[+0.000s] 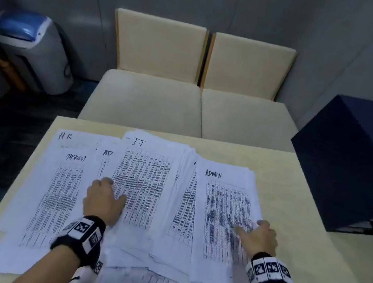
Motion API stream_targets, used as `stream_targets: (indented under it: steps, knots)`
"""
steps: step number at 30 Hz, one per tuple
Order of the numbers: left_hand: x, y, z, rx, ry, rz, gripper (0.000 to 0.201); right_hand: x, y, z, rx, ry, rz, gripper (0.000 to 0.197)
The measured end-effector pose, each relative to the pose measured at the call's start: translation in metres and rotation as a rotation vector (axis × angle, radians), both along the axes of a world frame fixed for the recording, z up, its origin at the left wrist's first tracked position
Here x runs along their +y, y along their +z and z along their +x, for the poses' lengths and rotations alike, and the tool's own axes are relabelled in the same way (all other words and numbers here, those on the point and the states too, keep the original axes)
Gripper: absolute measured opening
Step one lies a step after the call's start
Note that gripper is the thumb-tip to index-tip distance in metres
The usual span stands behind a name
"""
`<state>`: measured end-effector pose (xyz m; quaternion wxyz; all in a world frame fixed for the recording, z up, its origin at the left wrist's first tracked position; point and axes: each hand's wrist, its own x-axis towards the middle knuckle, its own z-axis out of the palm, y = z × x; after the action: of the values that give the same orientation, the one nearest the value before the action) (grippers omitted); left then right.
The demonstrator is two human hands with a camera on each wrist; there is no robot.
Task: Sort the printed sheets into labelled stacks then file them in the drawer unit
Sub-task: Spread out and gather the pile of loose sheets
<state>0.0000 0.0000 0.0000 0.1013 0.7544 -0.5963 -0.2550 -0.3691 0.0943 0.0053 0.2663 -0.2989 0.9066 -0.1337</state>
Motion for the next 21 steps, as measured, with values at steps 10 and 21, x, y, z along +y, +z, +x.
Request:
stream_targets:
  steps: [10, 21]
  knots:
    - [-0.020, -0.015, 0.028, -0.066, 0.240, 0.072, 0.086, -0.030, -0.021, -0.023, -0.209, -0.077, 0.128, 0.066]
    - [-0.010, -0.013, 0.015, -0.082, 0.201, 0.172, 0.093, -0.034, 0.011, 0.028, -0.399, -0.141, -0.215, 0.015]
